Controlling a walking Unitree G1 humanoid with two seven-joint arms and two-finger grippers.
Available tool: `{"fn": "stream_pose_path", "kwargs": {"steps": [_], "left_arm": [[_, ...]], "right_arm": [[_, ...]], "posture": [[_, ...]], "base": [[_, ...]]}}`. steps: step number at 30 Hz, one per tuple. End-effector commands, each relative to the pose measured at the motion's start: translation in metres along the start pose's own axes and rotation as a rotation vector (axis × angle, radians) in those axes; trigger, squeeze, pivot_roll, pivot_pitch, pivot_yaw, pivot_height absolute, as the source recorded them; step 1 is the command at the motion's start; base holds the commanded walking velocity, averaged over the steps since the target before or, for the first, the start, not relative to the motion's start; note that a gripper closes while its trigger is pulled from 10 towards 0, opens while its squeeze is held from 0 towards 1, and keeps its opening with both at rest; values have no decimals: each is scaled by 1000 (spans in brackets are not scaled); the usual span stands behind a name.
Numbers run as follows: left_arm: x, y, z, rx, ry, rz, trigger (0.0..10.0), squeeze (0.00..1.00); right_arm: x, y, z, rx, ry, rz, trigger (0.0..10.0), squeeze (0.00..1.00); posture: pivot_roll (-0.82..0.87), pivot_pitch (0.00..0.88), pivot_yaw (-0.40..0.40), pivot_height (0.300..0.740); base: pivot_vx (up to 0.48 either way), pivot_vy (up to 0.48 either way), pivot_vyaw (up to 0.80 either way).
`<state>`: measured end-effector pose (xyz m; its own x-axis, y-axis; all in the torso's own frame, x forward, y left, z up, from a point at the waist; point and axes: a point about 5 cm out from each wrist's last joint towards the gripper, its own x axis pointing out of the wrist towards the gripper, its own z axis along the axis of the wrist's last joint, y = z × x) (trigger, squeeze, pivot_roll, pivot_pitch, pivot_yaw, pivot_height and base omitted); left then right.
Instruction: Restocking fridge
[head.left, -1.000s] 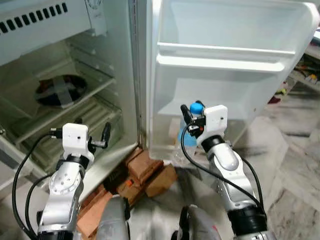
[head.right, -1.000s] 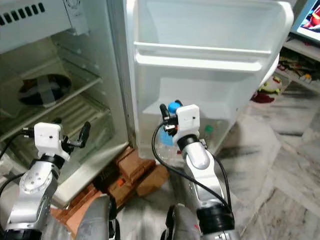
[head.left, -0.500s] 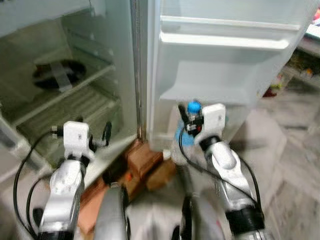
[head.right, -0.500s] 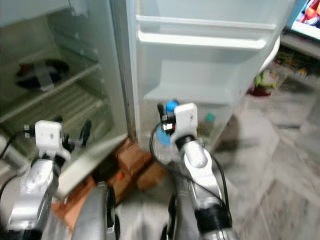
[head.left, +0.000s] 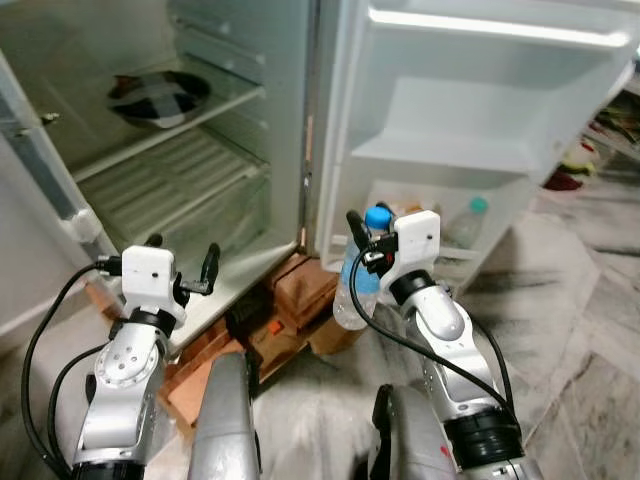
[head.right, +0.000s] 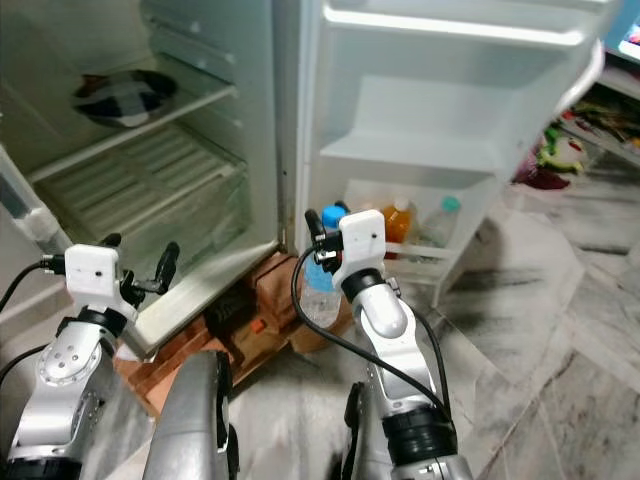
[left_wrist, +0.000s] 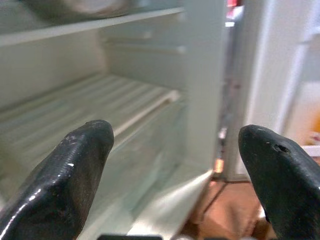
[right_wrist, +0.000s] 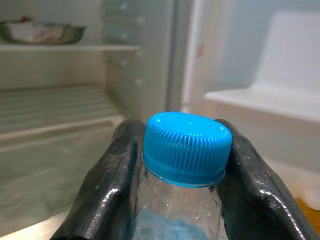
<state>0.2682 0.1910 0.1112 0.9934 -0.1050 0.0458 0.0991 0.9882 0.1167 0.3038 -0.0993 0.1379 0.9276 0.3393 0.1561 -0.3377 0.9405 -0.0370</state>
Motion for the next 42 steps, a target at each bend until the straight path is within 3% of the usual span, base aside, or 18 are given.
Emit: {"fn": "stream_pose_path", "kwargs": {"steps": [1, 42], "left_arm": [[1, -3, 4, -9, -20, -10, 10000, 0], [2, -4, 3, -6, -17, -9, 10000, 0]], "right_arm": [[2, -5, 9, -9, -45, -10, 10000, 0], [5, -3, 13, -25, -68, 14, 10000, 0]], "posture": [[84, 93, -55, 577], [83, 98, -57, 577]], "base": [[251, 0, 0], [257, 0, 0]]}}
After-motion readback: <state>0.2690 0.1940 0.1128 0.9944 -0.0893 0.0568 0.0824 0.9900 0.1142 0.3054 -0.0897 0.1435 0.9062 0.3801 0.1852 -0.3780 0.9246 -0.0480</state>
